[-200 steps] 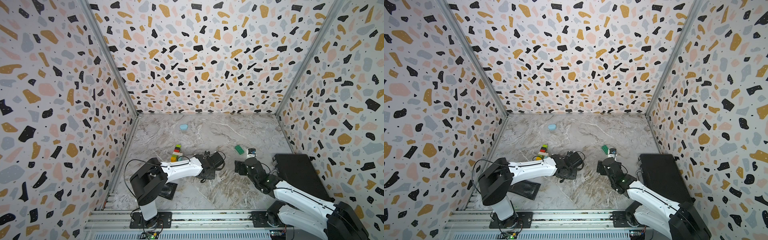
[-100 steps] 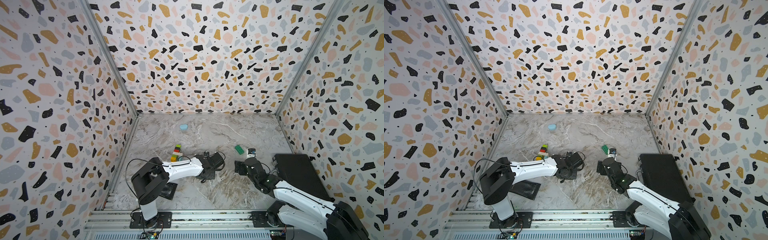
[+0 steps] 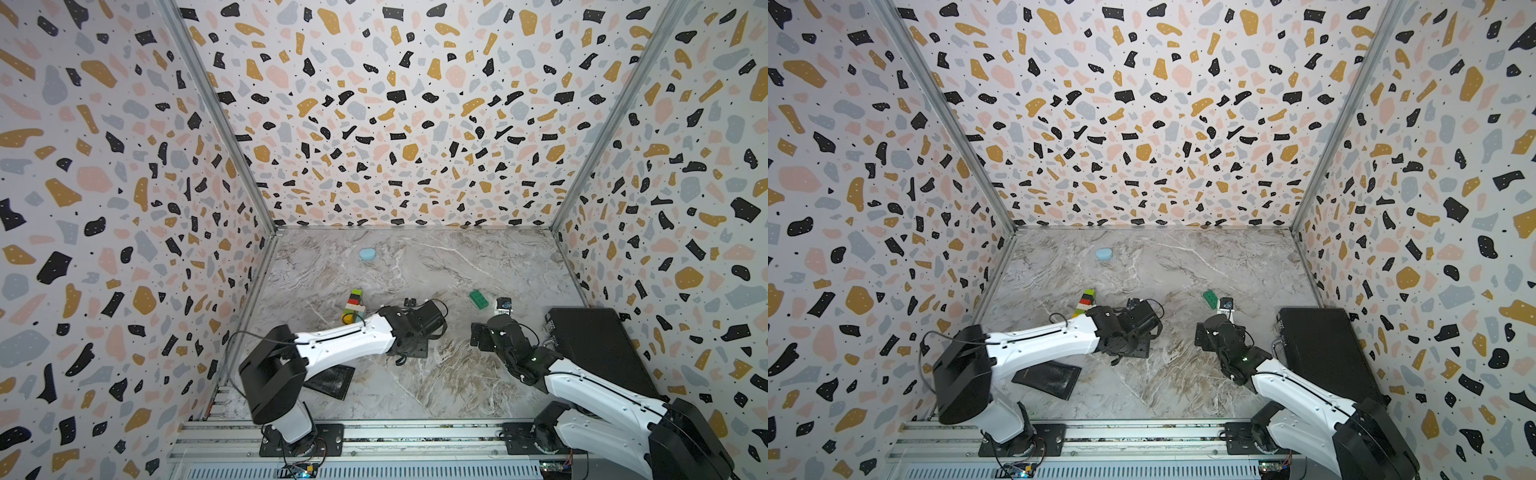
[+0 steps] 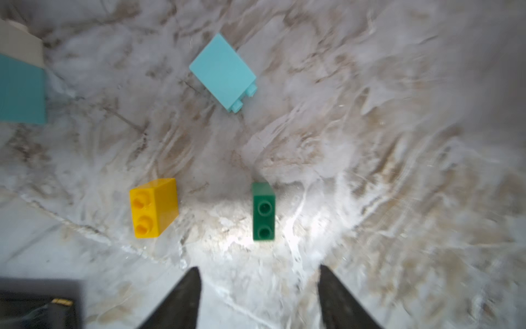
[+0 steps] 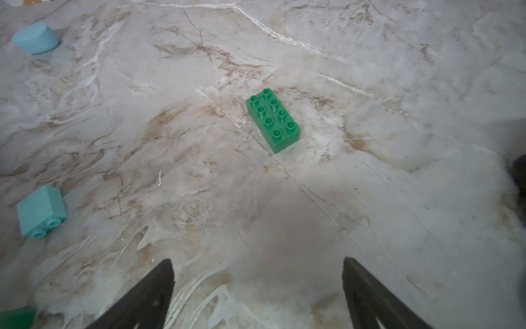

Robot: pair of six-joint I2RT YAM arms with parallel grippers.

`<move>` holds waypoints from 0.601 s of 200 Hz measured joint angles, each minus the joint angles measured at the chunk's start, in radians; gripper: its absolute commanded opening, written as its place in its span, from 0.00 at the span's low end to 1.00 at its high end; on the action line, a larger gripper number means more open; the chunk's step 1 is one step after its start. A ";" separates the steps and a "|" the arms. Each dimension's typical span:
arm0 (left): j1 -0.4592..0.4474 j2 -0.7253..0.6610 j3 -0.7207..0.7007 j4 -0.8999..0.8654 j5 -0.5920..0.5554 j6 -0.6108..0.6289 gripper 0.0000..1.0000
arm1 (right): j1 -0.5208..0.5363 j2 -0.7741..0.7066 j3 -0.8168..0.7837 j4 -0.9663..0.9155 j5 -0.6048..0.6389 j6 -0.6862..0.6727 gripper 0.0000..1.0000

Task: Assemble the letter h with lego
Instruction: Place the lego brick at the center of the board, then move the lego brick at the center of the board.

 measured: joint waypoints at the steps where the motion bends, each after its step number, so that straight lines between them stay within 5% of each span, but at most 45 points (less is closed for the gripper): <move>1: 0.000 -0.008 0.003 -0.004 0.000 0.003 0.98 | -0.001 0.000 0.000 -0.002 0.002 0.001 1.00; 61: 0.044 -0.330 0.065 -0.218 -0.198 0.300 0.99 | -0.081 0.068 0.129 -0.224 0.085 0.147 1.00; 120: 0.075 -0.367 -0.116 -0.307 -0.378 0.374 0.99 | -0.160 0.418 0.466 -0.417 0.042 0.401 1.00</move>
